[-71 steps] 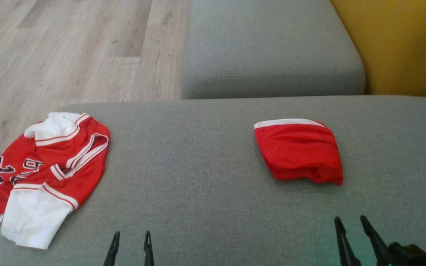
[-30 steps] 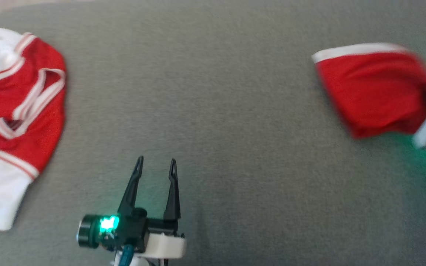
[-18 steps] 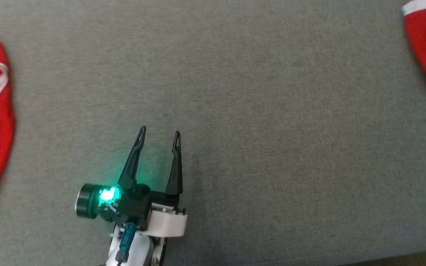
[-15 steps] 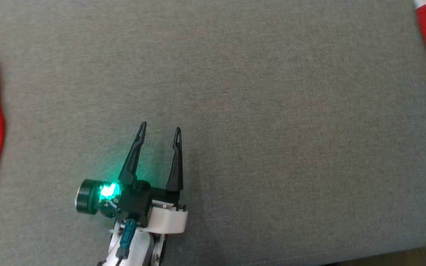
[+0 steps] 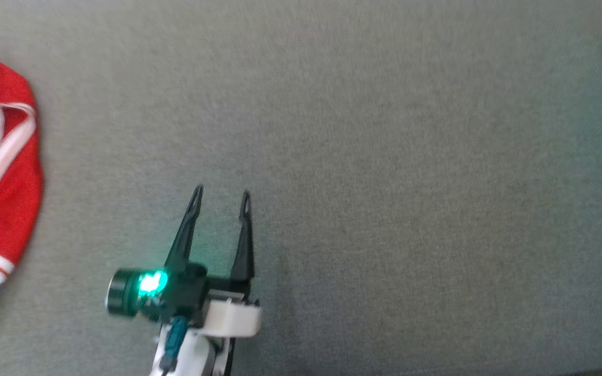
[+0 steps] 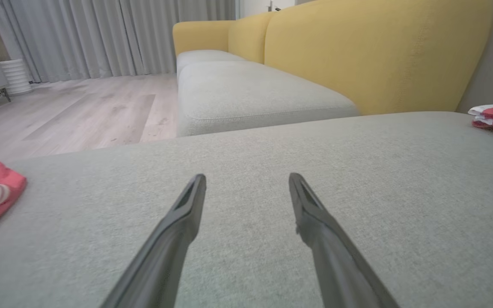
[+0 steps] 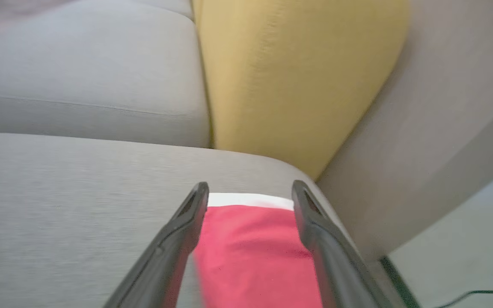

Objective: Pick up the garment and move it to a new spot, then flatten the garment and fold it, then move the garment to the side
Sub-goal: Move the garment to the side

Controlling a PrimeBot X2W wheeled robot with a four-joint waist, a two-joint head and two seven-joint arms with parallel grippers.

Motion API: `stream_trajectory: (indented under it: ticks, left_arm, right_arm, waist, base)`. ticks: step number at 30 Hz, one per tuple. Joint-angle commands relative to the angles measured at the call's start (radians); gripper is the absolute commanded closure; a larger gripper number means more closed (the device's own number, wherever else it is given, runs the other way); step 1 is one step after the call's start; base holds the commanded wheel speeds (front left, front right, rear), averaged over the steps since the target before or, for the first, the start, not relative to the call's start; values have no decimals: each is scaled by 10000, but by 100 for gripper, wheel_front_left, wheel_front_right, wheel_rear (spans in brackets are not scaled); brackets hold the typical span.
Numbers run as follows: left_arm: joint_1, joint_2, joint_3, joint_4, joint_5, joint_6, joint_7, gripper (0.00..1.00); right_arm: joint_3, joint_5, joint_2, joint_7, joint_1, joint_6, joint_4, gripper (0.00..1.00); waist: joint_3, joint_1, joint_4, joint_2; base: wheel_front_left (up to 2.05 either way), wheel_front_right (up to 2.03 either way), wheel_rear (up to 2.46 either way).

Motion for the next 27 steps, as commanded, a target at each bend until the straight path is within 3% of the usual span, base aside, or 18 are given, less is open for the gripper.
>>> stream_trajectory:
  ticks: [1,13,16,21,27]
  left_arm:
    - [223,-30,385,-214,-85,66,-51,0]
    - [1621,-32,1122,571,-1127,96,-51,0]
    - [1773,-33,1335,824,-1159,25,-51,0]
    - [1995,-33,1659,1116,-1087,-60,-51,0]
    - [2237,-33,1768,1304,-702,-72,-51,0]
  right_arm:
    - [115,154,51,-189,578,67,-305,0]
    - [1730,1763,3573,-1163,4880,67,-2064,0]
    - [1669,1612,4074,-1190,5800,67,-3210,0]
    - [683,589,4764,-1195,7432,67,-5093,0]
    - [51,-273,5280,-1196,8632,67,-5882,0]
  waist:
    - [-767,0,195,0]
    - [-3944,0,959,0]
    - [-4348,0,1139,0]
    - [-4770,0,1371,0]
    - [-5098,0,1560,0]
  base:
    - [0,0,0]
    - [0,0,0]
    - [0,0,0]
    - [0,0,0]
    - [0,0,0]
